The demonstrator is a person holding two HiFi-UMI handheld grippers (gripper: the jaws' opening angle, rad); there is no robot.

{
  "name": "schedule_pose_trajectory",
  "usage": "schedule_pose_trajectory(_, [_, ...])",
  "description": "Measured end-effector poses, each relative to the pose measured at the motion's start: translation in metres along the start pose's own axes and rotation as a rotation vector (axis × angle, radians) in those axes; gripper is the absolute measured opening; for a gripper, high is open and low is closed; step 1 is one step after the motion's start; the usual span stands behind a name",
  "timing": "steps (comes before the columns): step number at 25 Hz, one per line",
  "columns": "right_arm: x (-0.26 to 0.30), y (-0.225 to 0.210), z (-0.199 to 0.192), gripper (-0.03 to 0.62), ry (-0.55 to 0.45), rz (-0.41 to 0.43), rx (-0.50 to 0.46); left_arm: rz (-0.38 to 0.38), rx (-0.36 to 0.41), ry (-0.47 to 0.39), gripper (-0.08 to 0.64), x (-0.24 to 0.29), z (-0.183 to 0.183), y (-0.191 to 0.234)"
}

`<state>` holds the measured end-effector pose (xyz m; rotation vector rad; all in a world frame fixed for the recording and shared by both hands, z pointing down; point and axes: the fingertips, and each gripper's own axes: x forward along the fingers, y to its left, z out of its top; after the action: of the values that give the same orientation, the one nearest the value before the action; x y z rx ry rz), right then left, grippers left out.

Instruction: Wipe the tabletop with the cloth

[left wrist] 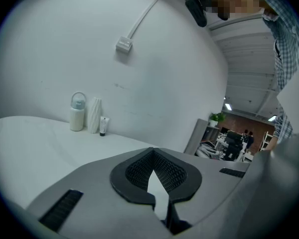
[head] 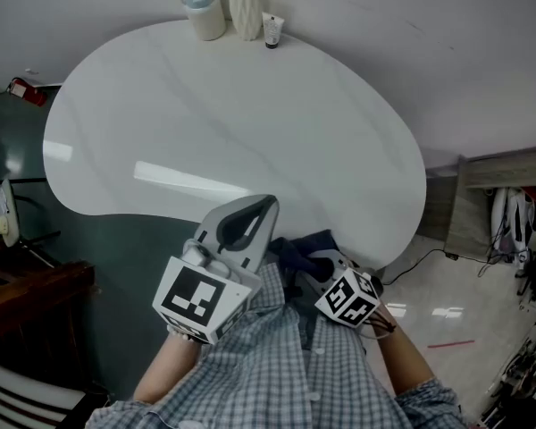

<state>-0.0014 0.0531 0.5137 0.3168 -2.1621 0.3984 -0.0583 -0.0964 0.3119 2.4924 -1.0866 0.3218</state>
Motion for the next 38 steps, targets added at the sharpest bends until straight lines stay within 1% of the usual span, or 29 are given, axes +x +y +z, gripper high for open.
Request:
schedule_pose_trajectory(3, [-0.022, -0.009, -0.018, 0.052, -0.009, -0.035, 0.089, -0.047, 0.036, -0.008, 0.005, 0.009, 0.005, -0.022])
schedule_pose_trajectory(6, [-0.048, -0.021, -0.027, 0.052, -0.054, -0.092, 0.203, -0.084, 0.073, -0.015, 0.005, 0.015, 0.006, -0.041])
schedule_pose_trajectory(10, [-0.087, -0.044, -0.022, 0.052, -0.165, -0.203, 0.323, -0.092, 0.099, -0.014, 0.005, 0.022, 0.009, -0.058])
schedule_pose_trajectory(13, [-0.116, -0.060, -0.009, 0.052, -0.268, -0.306, 0.372, -0.092, 0.121, -0.026, 0.005, 0.025, 0.014, -0.069])
schedule_pose_trajectory(16, [-0.144, -0.071, 0.012, 0.052, -0.359, -0.404, 0.367, -0.093, 0.139, -0.037, 0.005, 0.025, 0.017, -0.079])
schedule_pose_trajectory(19, [-0.167, -0.078, 0.037, 0.052, -0.440, -0.478, 0.323, -0.088, 0.156, -0.038, 0.005, 0.024, 0.019, -0.086])
schedule_pose_trajectory(24, [-0.199, -0.084, 0.074, 0.052, -0.551, -0.541, 0.274, -0.084, 0.187, -0.036, 0.005, 0.024, 0.021, -0.097])
schedule_pose_trajectory(26, [-0.209, -0.086, 0.088, 0.052, -0.593, -0.554, 0.247, -0.083, 0.198, -0.042, 0.005, 0.023, 0.024, -0.099])
schedule_pose_trajectory(31, [-0.220, -0.087, 0.108, 0.052, -0.666, -0.555, 0.240, -0.089, 0.221, -0.036, 0.005, 0.021, 0.026, -0.106])
schedule_pose_trajectory(38, [-0.215, -0.085, 0.112, 0.052, -0.672, -0.540, 0.252, -0.093, 0.229, -0.028, 0.005, 0.020, 0.024, -0.109])
